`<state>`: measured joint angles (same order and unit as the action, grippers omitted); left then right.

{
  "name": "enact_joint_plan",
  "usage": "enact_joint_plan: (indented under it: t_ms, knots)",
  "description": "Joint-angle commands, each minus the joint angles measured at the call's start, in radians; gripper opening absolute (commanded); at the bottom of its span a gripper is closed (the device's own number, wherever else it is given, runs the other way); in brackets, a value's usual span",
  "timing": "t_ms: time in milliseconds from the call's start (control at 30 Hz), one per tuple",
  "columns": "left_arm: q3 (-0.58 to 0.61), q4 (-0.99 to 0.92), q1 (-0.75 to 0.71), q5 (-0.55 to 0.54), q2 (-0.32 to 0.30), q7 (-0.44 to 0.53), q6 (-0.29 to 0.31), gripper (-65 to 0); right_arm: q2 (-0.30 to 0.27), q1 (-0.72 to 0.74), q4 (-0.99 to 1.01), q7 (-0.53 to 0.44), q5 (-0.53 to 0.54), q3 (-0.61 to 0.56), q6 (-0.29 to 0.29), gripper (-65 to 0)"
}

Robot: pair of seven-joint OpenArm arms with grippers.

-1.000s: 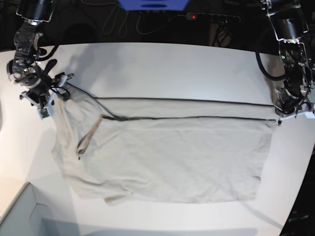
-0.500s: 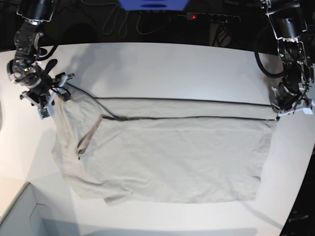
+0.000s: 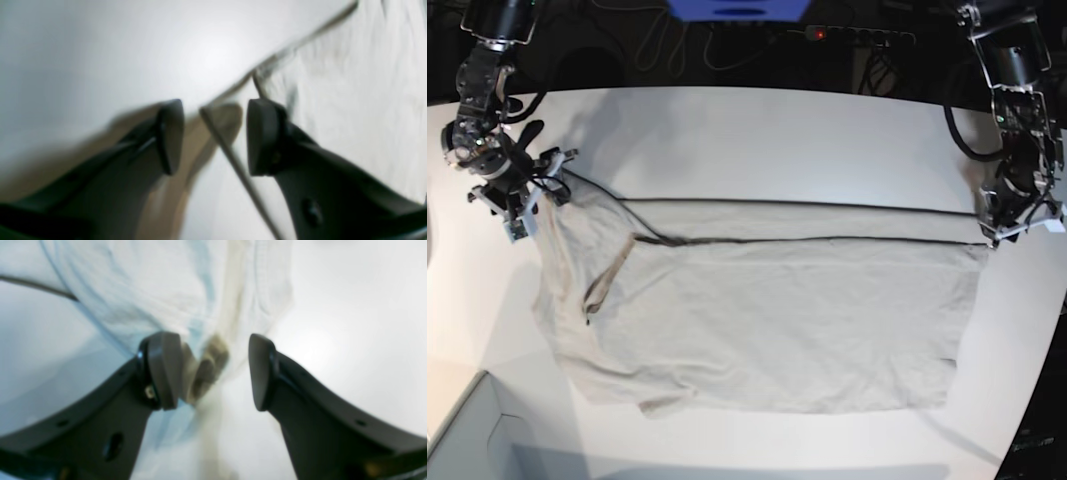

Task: Layout the t-shirt on the table in an organized manner, then fold the t-shirt properly
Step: 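Hold the shirt edge with both grippers and tug it taut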

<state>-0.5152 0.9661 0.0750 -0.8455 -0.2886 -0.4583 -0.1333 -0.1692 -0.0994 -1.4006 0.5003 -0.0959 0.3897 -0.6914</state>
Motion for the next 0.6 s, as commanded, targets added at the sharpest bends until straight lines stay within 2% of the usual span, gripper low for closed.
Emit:
enact_joint_plan:
  t_ms: [0,267,433,567]
  knots:
    - [0.000,-0.031,0.012,0.004,-0.013,-0.012,-0.012,-37.7,-0.014,0.008,-0.018,-0.018,0.014,0.002,-0.007,-32.5]
    - [0.002,-0.086,0.038,0.004,-0.010,-0.013,-0.012,-38.9,-0.030,-0.003,-0.019,-0.018,0.012,0.002,-0.007,-32.5]
    - [0.100,-0.083,0.038,-0.001,-0.008,-0.009,-0.012,-38.9,-0.030,-0.001,-0.019,-0.018,0.012,0.002,-0.007,-32.5]
    - [0.112,-0.094,0.038,-0.002,-0.007,-0.009,-0.012,-38.8,-0.030,-0.001,-0.019,-0.018,0.012,0.002,-0.007,-32.5]
